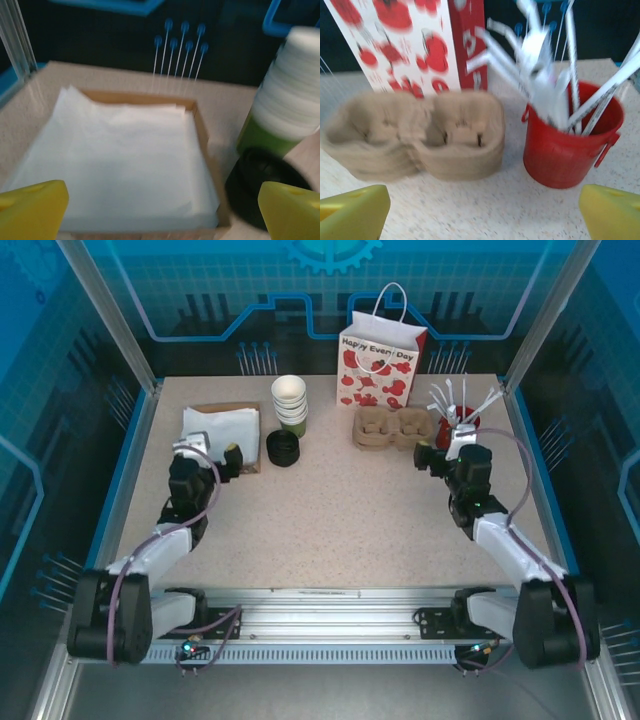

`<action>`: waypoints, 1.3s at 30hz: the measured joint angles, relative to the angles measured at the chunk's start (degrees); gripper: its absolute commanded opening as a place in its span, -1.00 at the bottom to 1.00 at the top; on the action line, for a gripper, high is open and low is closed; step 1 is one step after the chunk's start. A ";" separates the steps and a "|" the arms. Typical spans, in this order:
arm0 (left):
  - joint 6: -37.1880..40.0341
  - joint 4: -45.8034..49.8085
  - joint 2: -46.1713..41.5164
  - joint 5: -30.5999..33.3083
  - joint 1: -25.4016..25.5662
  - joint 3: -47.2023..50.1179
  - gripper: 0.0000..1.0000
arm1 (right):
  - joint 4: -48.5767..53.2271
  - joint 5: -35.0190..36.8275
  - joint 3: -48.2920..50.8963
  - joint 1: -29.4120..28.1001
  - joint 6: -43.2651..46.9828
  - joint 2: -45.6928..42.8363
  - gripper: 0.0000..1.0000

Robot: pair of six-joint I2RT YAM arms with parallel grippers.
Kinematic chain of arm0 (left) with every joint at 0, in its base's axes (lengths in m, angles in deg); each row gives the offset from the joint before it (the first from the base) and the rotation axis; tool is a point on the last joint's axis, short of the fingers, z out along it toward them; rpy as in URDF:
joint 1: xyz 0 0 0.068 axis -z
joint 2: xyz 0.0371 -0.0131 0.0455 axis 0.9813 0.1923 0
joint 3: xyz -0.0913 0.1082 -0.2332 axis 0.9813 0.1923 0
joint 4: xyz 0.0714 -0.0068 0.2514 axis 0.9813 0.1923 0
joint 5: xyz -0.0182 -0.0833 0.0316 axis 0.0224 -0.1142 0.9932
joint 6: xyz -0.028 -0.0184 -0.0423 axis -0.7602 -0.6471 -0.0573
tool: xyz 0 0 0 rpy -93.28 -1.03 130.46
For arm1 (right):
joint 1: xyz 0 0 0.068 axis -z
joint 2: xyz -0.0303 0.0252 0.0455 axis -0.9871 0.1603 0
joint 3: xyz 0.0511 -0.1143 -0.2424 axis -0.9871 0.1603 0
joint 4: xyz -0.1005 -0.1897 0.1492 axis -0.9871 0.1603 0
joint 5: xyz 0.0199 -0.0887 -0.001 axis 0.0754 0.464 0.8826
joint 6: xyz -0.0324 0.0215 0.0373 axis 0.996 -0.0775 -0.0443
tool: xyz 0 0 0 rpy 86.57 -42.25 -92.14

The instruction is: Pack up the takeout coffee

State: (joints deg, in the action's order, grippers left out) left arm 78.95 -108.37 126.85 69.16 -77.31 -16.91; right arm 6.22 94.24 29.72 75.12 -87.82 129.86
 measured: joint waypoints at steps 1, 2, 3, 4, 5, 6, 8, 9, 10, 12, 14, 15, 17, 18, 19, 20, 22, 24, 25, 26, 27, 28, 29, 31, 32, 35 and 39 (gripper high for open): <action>-1.62 3.08 -1.51 -1.29 0.02 -2.60 0.97 | 1.95 -0.50 -1.05 -0.66 -1.62 -2.12 0.86; -3.15 6.16 -2.21 -2.84 0.13 -5.38 0.97 | 3.98 -0.94 -2.08 -2.38 -3.08 -4.24 0.86; -4.52 8.79 -2.23 -4.20 0.37 -8.02 0.97 | 5.44 -0.90 -2.82 -4.31 -3.52 -5.27 0.86; -5.90 11.98 -1.73 -5.77 0.83 -11.41 0.94 | 7.28 -0.92 -4.09 -7.52 -3.85 -5.95 0.85; -6.86 15.21 -0.74 -7.10 1.49 -14.71 0.87 | 9.40 -1.14 -5.81 -10.99 -3.93 -5.77 0.85; -7.37 17.92 0.59 -8.02 2.19 -17.79 0.81 | 11.41 -1.33 -7.82 -13.97 -3.93 -4.90 0.84; -8.48 24.33 5.03 -9.94 3.65 -25.29 0.71 | 15.91 -1.90 -13.51 -18.97 -3.52 -1.51 0.82; -8.74 26.84 7.17 -10.64 4.07 -28.22 0.64 | 17.62 -2.21 -16.39 -20.57 -3.23 0.46 0.82; -9.03 29.11 9.29 -11.26 4.35 -31.01 0.58 | 19.26 -2.21 -19.58 -21.97 -2.89 2.69 0.82; -9.64 34.60 14.93 -12.83 4.74 -37.70 0.47 | 20.92 -2.43 -23.63 -23.85 -2.36 5.81 0.82; -10.01 40.26 20.90 -14.25 4.79 -44.74 0.36 | 22.36 -2.86 -26.38 -25.11 -2.01 8.31 0.81; -10.14 42.27 23.43 -14.97 4.79 -47.74 0.30 | 22.88 -3.04 -27.28 -25.49 -1.90 9.38 0.80; -10.32 45.44 28.17 -16.17 4.79 -52.83 0.19 | 23.78 -3.34 -28.33 -26.01 -1.73 11.30 0.81; -10.34 46.77 29.94 -16.70 4.81 -54.73 0.17 | 24.15 -3.32 -28.57 -26.21 -1.73 11.91 0.81; -10.25 48.65 31.71 -17.31 4.83 -56.87 0.13 | 24.68 -3.48 -28.65 -26.34 -1.73 12.59 0.80; -10.21 50.01 33.29 -17.75 4.90 -58.82 0.10 | 25.20 -3.67 -28.65 -26.43 -1.73 13.00 0.80; -10.14 52.76 36.87 -18.49 5.07 -63.52 0.03 | 26.08 -3.74 -28.65 -26.58 -1.75 13.55 0.80; -9.94 54.71 39.52 -18.82 5.22 -67.14 -0.05 | 26.51 -3.74 -28.65 -26.62 -1.75 13.68 0.81; -9.86 55.84 40.76 -18.95 5.31 -69.00 -0.09 | 26.60 -3.72 -28.65 -26.62 -1.75 13.68 0.82; -9.77 56.43 41.75 -19.04 5.33 -70.18 -0.13 | 26.62 -3.72 -28.65 -26.62 -1.75 13.66 0.82; -9.75 57.16 42.69 -19.06 5.33 -71.41 -0.17 | 26.71 -3.72 -28.65 -26.62 -1.73 13.66 0.82; -9.73 57.81 43.78 -19.17 5.40 -72.70 -0.21 | 26.84 -3.69 -28.65 -26.62 -1.73 13.66 0.82; -9.73 58.29 44.57 -19.28 5.42 -73.66 -0.24 | 26.93 -3.69 -28.65 -26.62 -1.73 13.66 0.82; -9.49 59.54 46.16 -19.52 5.44 -75.69 -0.31 | 26.97 -3.69 -28.65 -26.62 -1.73 13.66 0.82; -9.29 60.17 47.08 -19.61 5.44 -76.81 -0.33 | 26.99 -3.69 -28.65 -26.62 -1.73 13.66 0.82; -8.74 61.18 49.18 -19.71 5.44 -79.17 -0.42 | 27.43 -3.69 -28.63 -26.62 -1.73 13.66 0.82; -8.63 62.40 50.53 -20.26 5.44 -81.09 -0.49 | 27.85 -3.72 -28.63 -26.62 -1.75 13.75 0.83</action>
State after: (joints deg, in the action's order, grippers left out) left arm 70.31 -45.97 177.38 48.90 -71.86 -98.00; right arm 34.07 90.52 1.09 48.50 -89.56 143.61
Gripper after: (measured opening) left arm 0.270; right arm 0.912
